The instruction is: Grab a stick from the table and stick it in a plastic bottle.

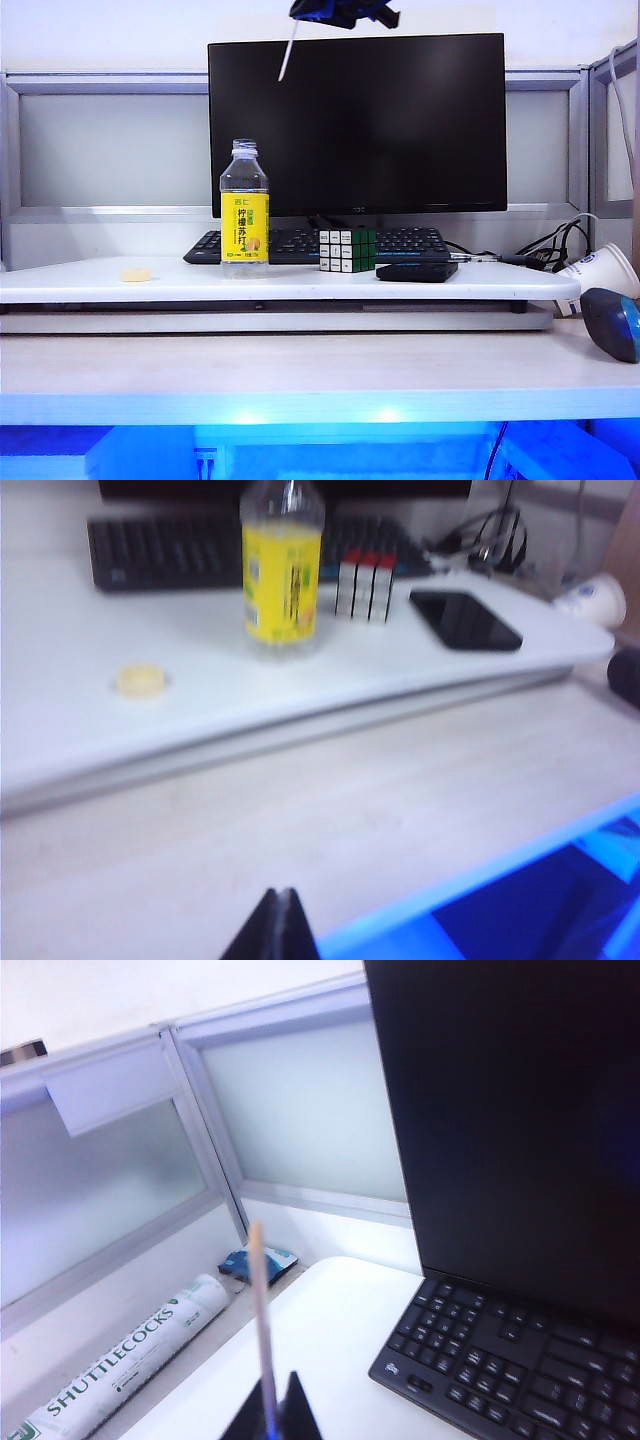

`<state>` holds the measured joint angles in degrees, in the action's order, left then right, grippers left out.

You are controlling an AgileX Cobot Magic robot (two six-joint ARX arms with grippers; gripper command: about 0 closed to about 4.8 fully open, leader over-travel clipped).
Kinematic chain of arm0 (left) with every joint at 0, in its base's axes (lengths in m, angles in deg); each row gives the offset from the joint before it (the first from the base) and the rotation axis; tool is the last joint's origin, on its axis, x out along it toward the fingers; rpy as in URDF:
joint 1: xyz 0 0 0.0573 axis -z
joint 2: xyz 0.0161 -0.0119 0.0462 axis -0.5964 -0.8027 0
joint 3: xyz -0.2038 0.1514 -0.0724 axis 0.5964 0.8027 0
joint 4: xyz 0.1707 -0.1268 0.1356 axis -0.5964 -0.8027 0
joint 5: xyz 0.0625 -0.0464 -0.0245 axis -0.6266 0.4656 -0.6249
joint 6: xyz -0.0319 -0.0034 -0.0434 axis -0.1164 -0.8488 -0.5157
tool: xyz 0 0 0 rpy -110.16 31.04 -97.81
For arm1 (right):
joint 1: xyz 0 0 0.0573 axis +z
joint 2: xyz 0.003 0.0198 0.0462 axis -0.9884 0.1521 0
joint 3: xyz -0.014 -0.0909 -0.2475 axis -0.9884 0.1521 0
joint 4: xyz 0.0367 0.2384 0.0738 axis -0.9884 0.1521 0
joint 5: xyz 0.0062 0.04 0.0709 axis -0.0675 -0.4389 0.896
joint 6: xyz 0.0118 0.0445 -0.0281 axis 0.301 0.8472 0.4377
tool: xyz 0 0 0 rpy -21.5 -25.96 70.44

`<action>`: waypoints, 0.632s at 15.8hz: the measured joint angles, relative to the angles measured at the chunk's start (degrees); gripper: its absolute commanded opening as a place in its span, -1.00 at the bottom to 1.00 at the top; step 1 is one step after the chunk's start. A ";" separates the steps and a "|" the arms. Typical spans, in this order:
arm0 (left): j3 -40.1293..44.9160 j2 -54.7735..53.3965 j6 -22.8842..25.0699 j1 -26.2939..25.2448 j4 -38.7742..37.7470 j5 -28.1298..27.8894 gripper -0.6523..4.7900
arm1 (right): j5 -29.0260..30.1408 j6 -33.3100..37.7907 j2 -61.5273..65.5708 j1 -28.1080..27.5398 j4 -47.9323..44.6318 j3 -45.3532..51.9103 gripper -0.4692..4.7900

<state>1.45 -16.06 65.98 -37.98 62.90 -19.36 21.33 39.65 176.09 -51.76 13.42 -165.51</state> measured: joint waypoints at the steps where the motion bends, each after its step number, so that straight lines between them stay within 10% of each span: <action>1: 0.00 -0.02 0.02 0.00 1.03 0.02 -0.78 | 0.02 -0.48 1.38 0.11 0.20 -1.68 -0.86; 10: 0.00 -0.02 0.02 -0.02 1.40 0.00 -0.78 | -0.11 -4.87 15.47 3.54 4.61 -17.81 -0.86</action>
<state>1.45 -16.08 66.00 -38.00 64.30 -19.36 21.22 34.77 191.56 -48.22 18.03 -183.32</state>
